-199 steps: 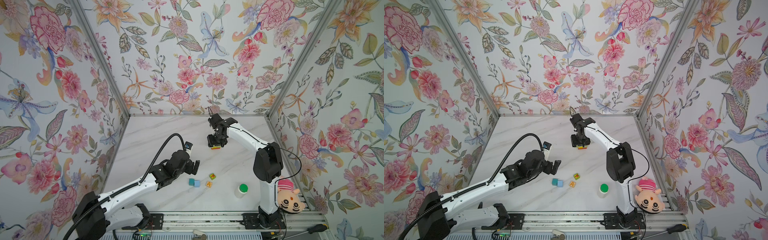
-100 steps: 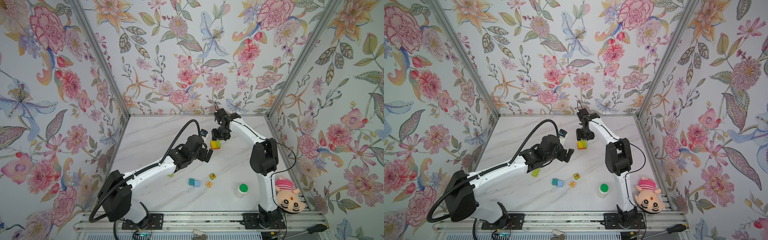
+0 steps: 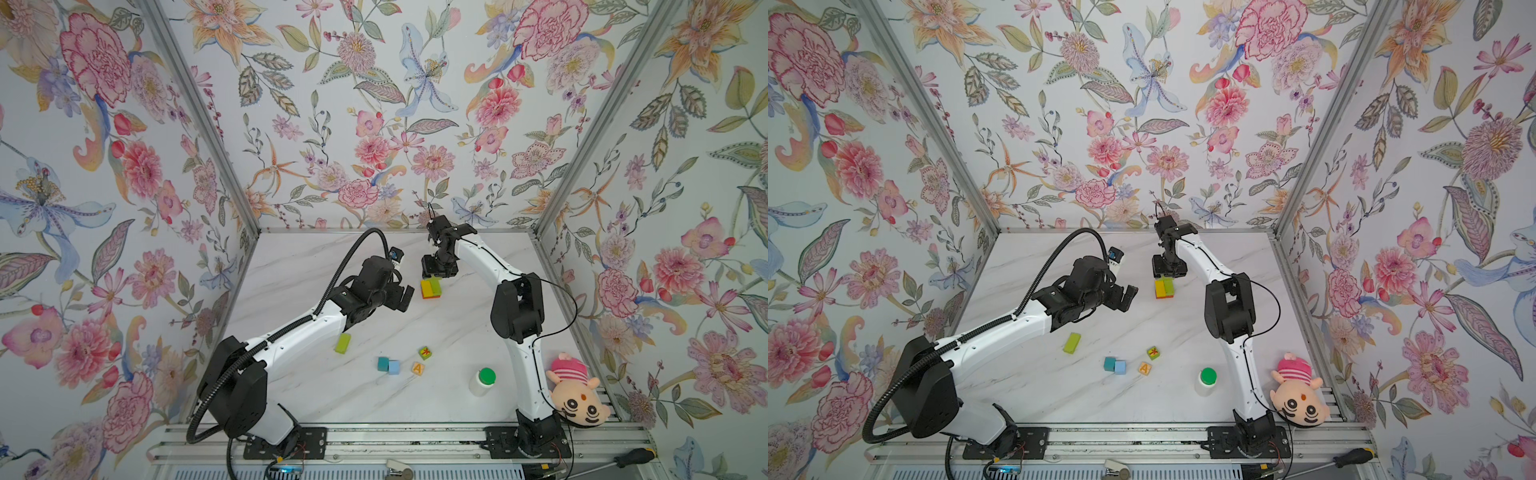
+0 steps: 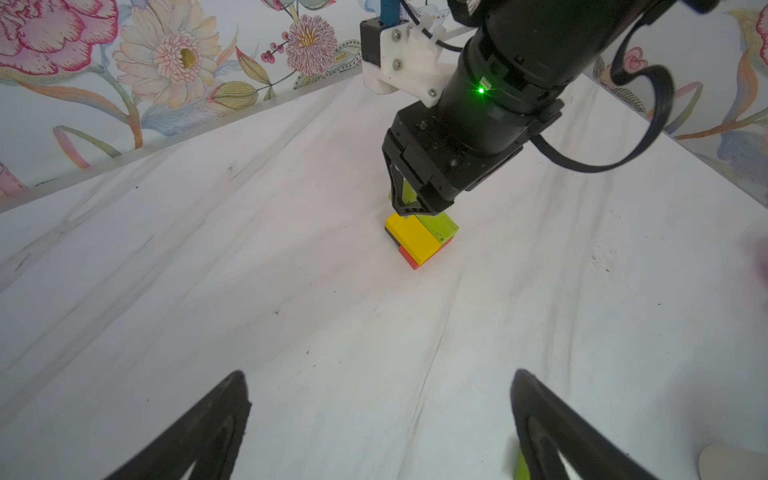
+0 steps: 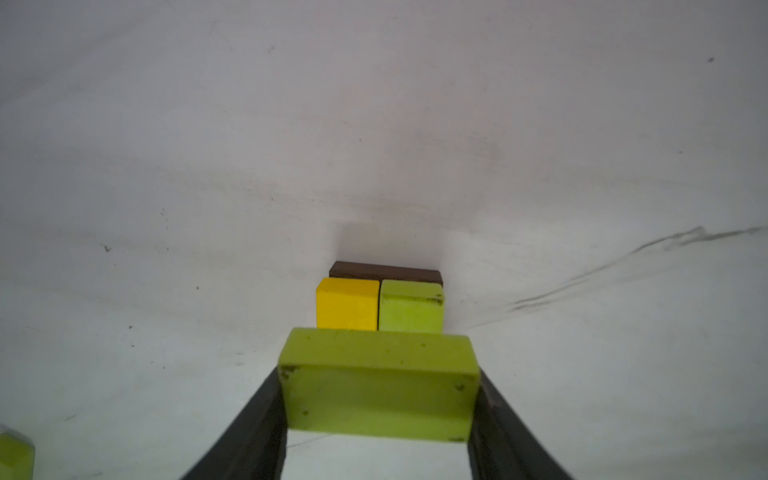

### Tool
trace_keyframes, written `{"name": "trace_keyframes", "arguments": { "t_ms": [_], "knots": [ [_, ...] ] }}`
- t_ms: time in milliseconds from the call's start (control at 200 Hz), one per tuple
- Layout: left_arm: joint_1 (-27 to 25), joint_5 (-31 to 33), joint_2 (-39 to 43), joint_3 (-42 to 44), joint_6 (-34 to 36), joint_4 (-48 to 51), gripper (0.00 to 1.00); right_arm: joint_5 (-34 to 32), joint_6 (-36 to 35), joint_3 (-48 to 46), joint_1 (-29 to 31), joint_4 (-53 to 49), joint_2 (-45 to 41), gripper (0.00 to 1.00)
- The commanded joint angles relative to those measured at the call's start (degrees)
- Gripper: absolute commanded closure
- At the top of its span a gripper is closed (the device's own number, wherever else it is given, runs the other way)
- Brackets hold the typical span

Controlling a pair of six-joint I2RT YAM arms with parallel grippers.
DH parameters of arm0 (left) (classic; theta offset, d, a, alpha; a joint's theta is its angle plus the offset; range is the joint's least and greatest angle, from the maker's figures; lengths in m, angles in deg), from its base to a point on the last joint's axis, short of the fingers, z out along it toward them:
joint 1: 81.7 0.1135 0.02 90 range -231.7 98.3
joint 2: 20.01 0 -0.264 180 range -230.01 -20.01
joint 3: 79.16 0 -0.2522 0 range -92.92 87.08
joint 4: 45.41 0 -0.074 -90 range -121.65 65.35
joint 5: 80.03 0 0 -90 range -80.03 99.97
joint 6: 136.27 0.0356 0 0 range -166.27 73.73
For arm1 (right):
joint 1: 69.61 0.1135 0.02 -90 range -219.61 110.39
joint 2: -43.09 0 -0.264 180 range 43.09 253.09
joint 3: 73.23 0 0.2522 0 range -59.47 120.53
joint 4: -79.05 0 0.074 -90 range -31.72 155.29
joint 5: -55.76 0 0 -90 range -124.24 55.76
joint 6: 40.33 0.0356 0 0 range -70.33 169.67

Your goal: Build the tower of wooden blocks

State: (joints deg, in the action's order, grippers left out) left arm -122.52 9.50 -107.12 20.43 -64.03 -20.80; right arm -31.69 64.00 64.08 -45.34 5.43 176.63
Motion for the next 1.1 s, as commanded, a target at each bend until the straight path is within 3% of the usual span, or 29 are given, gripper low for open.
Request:
{"name": "trace_keyframes", "arguments": {
  "t_ms": [0,1096],
  "knots": [
    [1.16,-2.23,0.27,0.69,1.31,0.4,0.01,-0.15,0.44,1.76,-0.2,-2.11,1.51,0.51],
    [6.65,-7.35,-1.16,1.11,4.05,-0.31,0.01,-0.02,1.59,4.5,0.58,-3.75,5.58,0.47]
  ]
}}
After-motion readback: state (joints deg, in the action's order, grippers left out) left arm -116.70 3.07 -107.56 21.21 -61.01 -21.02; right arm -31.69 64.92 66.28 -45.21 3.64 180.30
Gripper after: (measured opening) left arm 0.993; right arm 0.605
